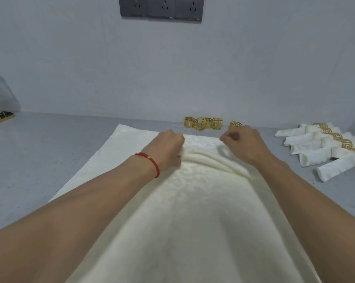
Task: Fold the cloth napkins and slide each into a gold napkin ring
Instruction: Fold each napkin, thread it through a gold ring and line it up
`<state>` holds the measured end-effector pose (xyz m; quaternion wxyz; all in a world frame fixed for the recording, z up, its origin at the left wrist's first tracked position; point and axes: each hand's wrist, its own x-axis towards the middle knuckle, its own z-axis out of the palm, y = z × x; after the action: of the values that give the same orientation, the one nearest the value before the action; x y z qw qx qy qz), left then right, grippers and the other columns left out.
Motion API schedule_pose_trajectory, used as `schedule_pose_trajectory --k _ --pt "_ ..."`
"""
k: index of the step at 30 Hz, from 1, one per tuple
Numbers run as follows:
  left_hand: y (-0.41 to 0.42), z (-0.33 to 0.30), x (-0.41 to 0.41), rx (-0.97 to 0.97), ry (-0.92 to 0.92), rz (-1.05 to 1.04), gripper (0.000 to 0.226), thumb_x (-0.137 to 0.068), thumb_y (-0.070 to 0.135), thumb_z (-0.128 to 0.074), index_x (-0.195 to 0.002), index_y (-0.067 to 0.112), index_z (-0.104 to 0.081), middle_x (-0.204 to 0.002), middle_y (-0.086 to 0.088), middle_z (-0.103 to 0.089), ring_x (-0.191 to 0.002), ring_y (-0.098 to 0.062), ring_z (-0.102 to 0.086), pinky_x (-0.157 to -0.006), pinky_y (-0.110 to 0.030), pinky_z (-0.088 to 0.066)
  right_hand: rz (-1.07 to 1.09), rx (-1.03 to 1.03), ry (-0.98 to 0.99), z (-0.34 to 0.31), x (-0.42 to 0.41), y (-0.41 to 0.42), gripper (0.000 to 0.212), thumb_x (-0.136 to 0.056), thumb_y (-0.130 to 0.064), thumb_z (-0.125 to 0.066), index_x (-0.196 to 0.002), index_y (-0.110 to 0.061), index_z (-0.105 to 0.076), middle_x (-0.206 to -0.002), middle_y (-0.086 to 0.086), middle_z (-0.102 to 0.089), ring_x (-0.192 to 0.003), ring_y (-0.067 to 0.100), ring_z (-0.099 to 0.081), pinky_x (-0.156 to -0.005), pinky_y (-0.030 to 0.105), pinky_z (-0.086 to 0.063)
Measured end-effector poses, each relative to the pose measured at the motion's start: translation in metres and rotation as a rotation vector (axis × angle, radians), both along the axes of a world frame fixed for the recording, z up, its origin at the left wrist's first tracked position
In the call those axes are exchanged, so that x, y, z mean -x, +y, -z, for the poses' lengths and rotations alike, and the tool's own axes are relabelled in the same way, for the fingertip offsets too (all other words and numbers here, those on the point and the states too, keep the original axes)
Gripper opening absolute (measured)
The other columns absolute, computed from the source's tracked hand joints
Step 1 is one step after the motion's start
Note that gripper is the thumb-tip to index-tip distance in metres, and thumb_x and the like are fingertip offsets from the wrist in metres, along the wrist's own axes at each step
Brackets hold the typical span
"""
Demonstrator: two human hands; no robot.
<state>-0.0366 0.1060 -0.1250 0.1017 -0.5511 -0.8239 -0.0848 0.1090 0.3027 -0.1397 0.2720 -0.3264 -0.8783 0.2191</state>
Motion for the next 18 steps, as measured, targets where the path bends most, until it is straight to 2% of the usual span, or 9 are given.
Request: schedule_pose_trajectory --k 3,6,8,12,15,18 --pt "0.002 0.015 0.013 -0.118 0.045 -0.149 0.024 -0.09 0.008 -0.055 -0.077 0.013 -0.035 -0.087 -0.011 -0.051 -0.085 -0.035 -0.051 -0.066 -0.035 -0.031 0.248 -0.008 -0.07 0.017 0.013 0.035 0.024 -0.097 -0.025 -0.051 -0.098 -0.018 -0.073 -0.096 0.008 -0.074 -0.098 0.034 -0.066 -0.087 0.041 -0.055" --pt "0.005 0.04 0.018 -0.125 0.089 -0.229 0.024 -0.09 0.007 -0.053 -0.078 0.015 -0.035 -0.094 -0.011 -0.061 -0.077 -0.03 -0.044 -0.065 -0.034 -0.029 0.4 -0.04 -0.173 0.026 0.03 0.06 0.026 -0.1 -0.021 -0.048 -0.117 -0.017 -0.067 -0.118 0.011 -0.067 -0.113 0.036 -0.061 -0.094 0.043 -0.046" --pt "0.009 0.048 0.017 -0.124 0.146 -0.236 0.028 -0.089 0.007 -0.057 -0.082 0.018 -0.033 -0.086 -0.003 -0.053 -0.082 -0.029 -0.051 -0.066 -0.032 -0.03 0.467 -0.116 -0.227 0.03 0.04 0.076 0.03 -0.102 -0.021 -0.047 -0.129 -0.018 -0.061 -0.126 0.012 -0.06 -0.121 0.035 -0.056 -0.099 0.046 -0.041" --pt "0.015 0.053 0.012 -0.044 0.223 -0.235 0.032 -0.085 0.003 -0.056 -0.09 0.016 -0.027 -0.07 0.004 -0.027 -0.091 -0.023 -0.06 -0.07 -0.03 -0.031 0.48 -0.246 -0.365 0.034 0.06 0.102 0.035 -0.099 -0.015 -0.05 -0.133 -0.023 -0.055 -0.125 0.015 -0.047 -0.121 0.037 -0.046 -0.098 0.046 -0.037" --pt "0.021 0.056 0.015 -0.037 0.22 -0.225 0.034 -0.083 0.001 -0.058 -0.088 0.016 -0.028 -0.067 0.004 -0.025 -0.089 -0.022 -0.058 -0.071 -0.03 -0.031 0.47 -0.159 -0.43 0.033 0.067 0.117 0.043 -0.092 -0.008 -0.056 -0.132 -0.024 -0.053 -0.129 0.015 -0.04 -0.124 0.037 -0.039 -0.098 0.045 -0.037" --pt "0.019 0.058 0.021 -0.099 0.196 -0.218 0.038 -0.083 0.003 -0.06 -0.079 0.018 -0.025 -0.065 0.004 -0.025 -0.075 -0.023 -0.044 -0.068 -0.032 -0.029 0.453 -0.162 -0.361 0.036 0.064 0.128 0.031 -0.092 -0.011 -0.062 -0.121 -0.02 -0.058 -0.125 0.014 -0.039 -0.122 0.037 -0.039 -0.095 0.043 -0.037"
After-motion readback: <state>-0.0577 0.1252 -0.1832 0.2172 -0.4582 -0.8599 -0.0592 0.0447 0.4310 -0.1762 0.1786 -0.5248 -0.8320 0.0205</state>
